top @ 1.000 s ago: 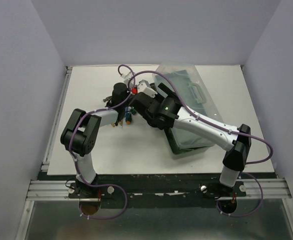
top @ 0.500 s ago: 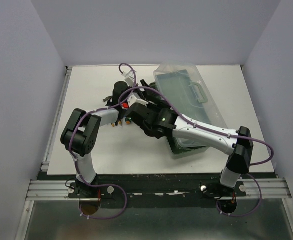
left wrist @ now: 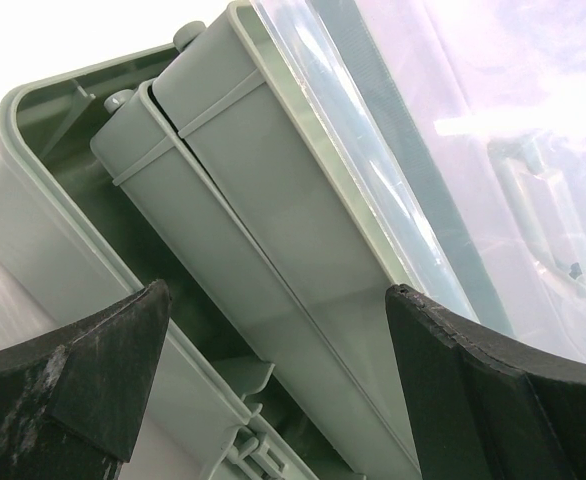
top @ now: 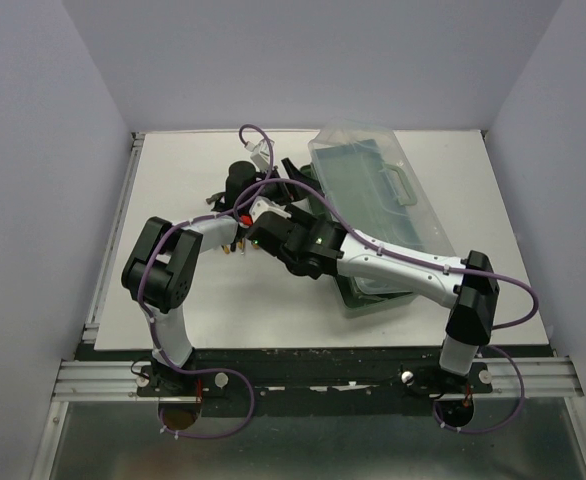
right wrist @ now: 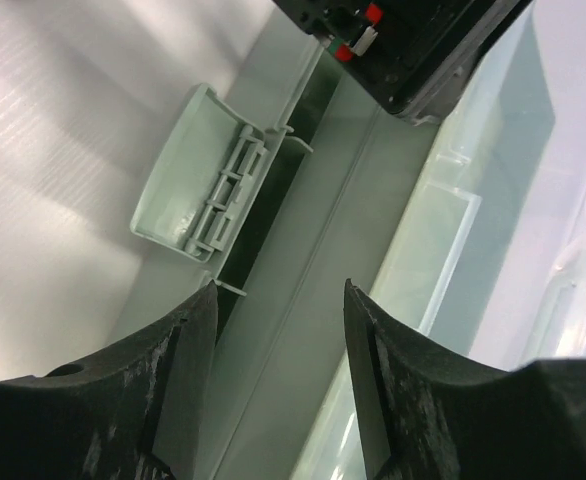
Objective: Pack the tool kit
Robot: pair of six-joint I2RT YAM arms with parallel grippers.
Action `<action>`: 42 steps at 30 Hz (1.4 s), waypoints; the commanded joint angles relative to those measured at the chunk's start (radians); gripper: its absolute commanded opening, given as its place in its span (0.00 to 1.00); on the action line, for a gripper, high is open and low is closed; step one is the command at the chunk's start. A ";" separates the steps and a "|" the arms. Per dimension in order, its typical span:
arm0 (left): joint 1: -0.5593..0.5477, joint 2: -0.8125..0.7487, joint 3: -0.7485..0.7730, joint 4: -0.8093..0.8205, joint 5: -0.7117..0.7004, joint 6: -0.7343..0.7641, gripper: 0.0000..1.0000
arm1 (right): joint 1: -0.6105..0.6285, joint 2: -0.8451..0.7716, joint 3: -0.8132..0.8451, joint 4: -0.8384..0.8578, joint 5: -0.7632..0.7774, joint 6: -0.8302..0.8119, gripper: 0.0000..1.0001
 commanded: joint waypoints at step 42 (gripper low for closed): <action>-0.017 -0.014 0.029 0.037 0.055 0.023 0.99 | -0.048 0.036 -0.050 -0.167 0.307 0.128 0.58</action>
